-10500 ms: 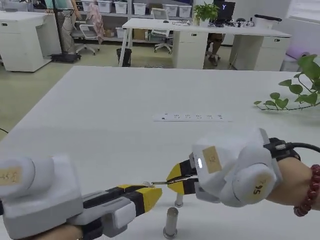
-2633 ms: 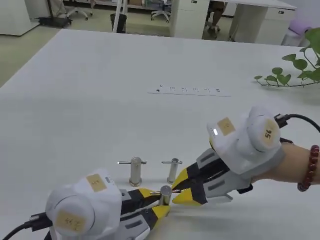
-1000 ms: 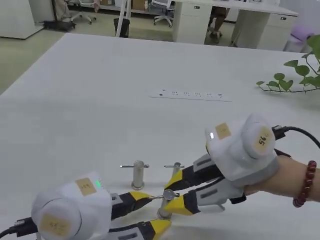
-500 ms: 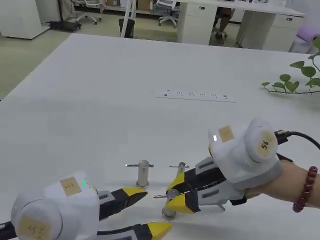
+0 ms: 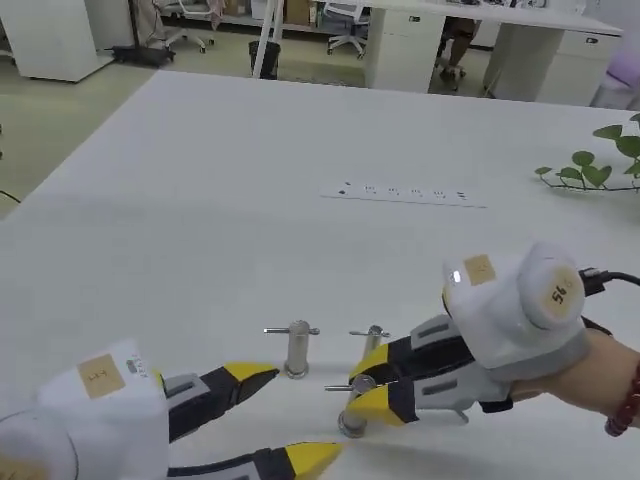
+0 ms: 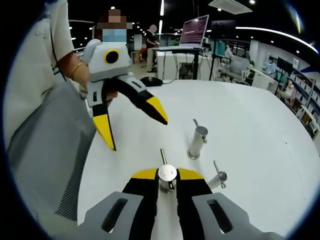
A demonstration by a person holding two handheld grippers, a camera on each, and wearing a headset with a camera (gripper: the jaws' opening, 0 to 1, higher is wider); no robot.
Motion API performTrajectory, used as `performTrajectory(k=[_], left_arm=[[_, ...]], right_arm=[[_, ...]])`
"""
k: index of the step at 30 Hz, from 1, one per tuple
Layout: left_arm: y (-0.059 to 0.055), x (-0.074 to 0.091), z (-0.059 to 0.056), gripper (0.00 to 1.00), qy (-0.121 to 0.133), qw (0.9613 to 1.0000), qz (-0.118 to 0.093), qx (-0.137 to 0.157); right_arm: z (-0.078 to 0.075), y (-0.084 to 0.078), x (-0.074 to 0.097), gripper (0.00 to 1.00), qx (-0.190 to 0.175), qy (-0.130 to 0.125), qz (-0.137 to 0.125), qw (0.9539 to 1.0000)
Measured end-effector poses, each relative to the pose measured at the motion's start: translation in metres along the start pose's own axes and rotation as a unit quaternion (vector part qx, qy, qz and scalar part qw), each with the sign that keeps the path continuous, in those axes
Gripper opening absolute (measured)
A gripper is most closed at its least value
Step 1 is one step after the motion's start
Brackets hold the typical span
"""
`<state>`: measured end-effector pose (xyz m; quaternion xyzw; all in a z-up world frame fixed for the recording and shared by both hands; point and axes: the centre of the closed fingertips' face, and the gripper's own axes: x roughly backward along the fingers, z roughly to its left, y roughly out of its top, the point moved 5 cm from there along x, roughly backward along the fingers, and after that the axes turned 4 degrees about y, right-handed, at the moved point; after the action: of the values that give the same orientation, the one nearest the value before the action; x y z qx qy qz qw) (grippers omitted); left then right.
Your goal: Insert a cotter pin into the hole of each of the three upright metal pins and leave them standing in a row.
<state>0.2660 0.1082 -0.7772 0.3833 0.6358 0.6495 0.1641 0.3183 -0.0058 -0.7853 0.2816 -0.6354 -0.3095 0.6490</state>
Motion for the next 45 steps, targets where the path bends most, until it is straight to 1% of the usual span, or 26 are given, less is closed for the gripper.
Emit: performTrajectory(k=[3,6,10,15,23,26,35,43,45], left_arm=[[0.0,0.003,0.001,0.51,0.005,1.0,0.0,0.001],[0.0,0.005,0.003,0.53,0.012,0.9999,0.0,-0.002],[0.001,0.009,0.006,0.56,0.022,0.9998,-0.003,0.002],[-0.001,0.011,0.007,0.58,0.028,0.9996,0.001,0.0],[0.0,0.012,0.007,0.65,0.034,0.9994,-0.003,0.006],[0.0,0.012,0.008,0.66,0.037,0.9993,-0.001,0.006],[-0.003,0.013,0.008,0.68,0.04,0.9992,0.006,0.004],[-0.004,0.013,0.008,0.68,0.041,0.9991,0.011,0.005],[-0.004,0.013,0.009,0.68,0.042,0.999,0.011,0.006]], right_arm=[[-0.004,-0.001,0.006,0.13,0.0,-0.005,0.002,1.0],[-0.008,-0.005,0.013,0.13,0.002,-0.012,0.005,0.9999],[-0.014,-0.012,0.023,0.13,0.0,-0.021,0.009,0.9997],[-0.022,-0.02,0.034,0.13,0.002,-0.029,0.017,0.9994],[-0.038,-0.032,0.049,0.13,-0.003,-0.045,0.024,0.9987],[-0.042,-0.036,0.053,0.13,-0.008,-0.052,0.025,0.9983],[-0.05,-0.043,0.059,0.13,-0.011,-0.06,0.032,0.9976],[-0.054,-0.05,0.062,0.13,-0.014,-0.058,0.037,0.9976],[-0.055,-0.05,0.063,0.13,-0.016,-0.056,0.034,0.9977]])
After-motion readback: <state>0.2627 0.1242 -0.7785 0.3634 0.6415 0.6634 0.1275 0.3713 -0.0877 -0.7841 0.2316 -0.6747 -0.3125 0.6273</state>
